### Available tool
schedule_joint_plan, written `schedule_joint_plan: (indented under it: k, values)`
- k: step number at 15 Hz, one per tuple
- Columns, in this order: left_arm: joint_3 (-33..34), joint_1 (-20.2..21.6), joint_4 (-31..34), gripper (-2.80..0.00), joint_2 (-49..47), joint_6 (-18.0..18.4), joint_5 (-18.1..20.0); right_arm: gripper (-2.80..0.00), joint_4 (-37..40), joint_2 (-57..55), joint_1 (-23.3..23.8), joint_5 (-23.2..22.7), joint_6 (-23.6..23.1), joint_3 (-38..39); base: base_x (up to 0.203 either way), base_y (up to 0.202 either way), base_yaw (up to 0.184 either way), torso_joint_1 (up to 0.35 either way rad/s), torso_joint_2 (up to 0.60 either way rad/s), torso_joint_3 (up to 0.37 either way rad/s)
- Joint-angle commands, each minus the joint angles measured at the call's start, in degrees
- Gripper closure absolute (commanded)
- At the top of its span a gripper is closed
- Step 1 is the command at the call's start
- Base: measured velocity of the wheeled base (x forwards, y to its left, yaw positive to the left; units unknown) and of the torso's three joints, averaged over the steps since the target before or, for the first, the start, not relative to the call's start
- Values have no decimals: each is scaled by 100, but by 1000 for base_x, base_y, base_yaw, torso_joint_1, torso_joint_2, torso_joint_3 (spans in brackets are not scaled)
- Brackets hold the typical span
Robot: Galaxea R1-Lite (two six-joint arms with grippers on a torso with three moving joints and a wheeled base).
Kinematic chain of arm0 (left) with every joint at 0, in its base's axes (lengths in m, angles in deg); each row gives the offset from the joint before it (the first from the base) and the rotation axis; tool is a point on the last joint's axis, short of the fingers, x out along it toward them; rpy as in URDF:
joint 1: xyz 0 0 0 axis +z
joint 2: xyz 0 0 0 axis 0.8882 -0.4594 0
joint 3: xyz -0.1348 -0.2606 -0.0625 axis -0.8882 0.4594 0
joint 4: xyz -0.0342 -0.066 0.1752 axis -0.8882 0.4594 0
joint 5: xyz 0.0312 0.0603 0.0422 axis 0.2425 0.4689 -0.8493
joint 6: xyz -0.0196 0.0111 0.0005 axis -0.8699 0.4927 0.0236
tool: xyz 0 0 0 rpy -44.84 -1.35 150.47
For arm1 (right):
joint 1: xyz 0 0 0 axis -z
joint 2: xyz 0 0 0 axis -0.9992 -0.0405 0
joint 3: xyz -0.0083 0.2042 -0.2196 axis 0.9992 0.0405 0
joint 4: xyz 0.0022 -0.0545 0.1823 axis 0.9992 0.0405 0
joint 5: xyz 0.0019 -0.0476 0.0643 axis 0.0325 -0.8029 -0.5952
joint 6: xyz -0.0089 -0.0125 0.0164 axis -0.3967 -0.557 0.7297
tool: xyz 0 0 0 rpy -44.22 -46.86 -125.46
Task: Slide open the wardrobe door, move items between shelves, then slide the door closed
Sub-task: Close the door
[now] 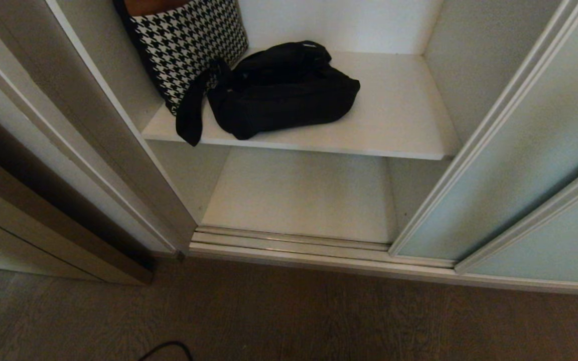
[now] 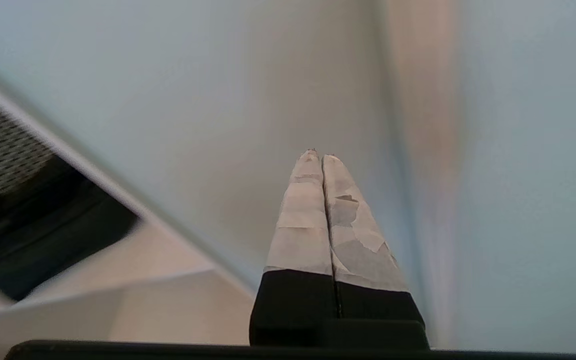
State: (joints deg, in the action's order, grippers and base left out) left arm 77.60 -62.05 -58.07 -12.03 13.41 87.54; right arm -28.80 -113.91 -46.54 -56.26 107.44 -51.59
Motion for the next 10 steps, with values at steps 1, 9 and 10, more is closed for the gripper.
schedule_joint_plan:
  k: [1,9,10]
  values:
    - [0,2,-5,0,-9,3,-1,0,-45,60,429,-26,21,-50,0,0,0,0,0,0]
    - [0,2,-5,0,-9,3,-2,0,-416,-578,764,-418,34,-75,0,0,0,0,0,0]
    - [0,2,-5,0,-9,3,7,0,-426,-683,759,-482,50,-74,0,0,0,0,0,0]
